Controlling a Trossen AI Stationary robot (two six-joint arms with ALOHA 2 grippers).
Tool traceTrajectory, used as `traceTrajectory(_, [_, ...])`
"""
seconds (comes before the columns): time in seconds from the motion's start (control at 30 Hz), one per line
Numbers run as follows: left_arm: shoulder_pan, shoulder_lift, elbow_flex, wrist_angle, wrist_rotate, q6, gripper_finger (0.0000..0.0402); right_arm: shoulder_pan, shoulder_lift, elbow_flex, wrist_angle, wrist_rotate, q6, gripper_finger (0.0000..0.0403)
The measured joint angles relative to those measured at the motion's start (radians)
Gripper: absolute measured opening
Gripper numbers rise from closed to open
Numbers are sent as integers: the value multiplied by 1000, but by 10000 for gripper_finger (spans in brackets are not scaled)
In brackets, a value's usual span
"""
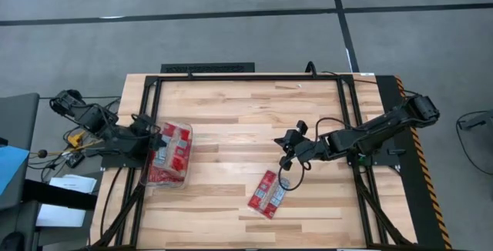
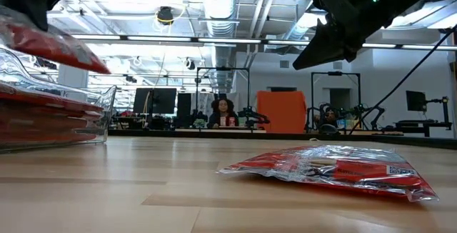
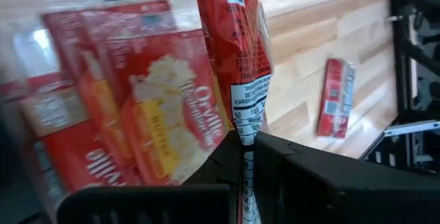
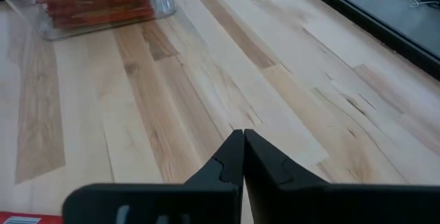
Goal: Sort popcorn bags into baskets
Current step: Put the red popcorn bag into the transparent bin
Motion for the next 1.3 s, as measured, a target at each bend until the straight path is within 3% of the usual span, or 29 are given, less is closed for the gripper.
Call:
traceTrajectory(0.47, [-26, 2, -59, -85, 54, -163, 8, -1, 0, 1, -12, 0, -1, 21])
traceTrajectory(0.83, [-25, 5, -61, -89, 105, -126, 157, -1, 0, 1, -30, 3, -3, 45])
traceTrajectory(1.0, [-26, 5, -14, -105, 98, -187, 198, -1, 0, 1, -28, -6, -3, 45])
traceTrajectory(1.1, [-25, 4, 16, 45, -22, -140, 204, 1, 15, 2, -22, -66, -2, 41])
traceTrajectory(1.3, [-23, 69, 15, 357, -142, 61, 206, 62, 156, 1, 24, -243, 67, 23])
